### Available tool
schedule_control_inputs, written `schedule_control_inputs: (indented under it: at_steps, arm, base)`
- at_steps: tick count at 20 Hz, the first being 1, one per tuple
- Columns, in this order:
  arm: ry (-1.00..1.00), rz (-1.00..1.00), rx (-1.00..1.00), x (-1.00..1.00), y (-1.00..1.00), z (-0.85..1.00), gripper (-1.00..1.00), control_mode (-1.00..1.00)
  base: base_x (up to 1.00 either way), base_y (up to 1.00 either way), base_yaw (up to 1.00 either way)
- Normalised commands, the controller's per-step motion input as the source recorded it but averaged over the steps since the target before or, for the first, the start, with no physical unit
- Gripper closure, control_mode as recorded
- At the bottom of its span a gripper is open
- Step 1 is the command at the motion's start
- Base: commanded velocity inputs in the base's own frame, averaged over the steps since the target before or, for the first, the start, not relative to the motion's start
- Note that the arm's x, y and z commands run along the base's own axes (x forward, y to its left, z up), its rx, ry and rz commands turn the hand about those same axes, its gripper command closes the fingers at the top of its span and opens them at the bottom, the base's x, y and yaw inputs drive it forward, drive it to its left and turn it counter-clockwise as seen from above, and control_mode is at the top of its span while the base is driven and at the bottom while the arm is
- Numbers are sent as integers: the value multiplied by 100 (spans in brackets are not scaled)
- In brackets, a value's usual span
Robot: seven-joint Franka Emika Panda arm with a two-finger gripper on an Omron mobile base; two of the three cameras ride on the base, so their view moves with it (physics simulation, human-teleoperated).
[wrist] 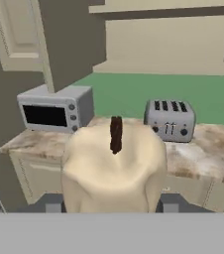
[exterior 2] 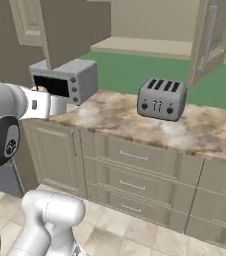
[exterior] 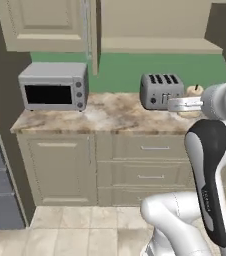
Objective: Get the candle and the wine from the cabinet and move them to the dining counter.
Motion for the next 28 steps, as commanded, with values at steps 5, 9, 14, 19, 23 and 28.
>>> schedule_control_inputs:
  at_steps: [5,9,14,19,23,28]
  arm:
    - [0,0,0,0,0,0,100,100]
    - [0,0,0,0,0,0,100,100]
    - [0,0,0,0,0,0,100,100]
    - [0,0,0,0,0,0,100,100]
    - [0,0,0,0,0,0,100,100]
    - [0,0,0,0,0,0,100,100]
  base:
    - [-20,0,100]
    - [-9,-6,100]
    - [0,-17,98]
    - [0,-31,91]
    - [0,-43,76]
    - [53,-61,34]
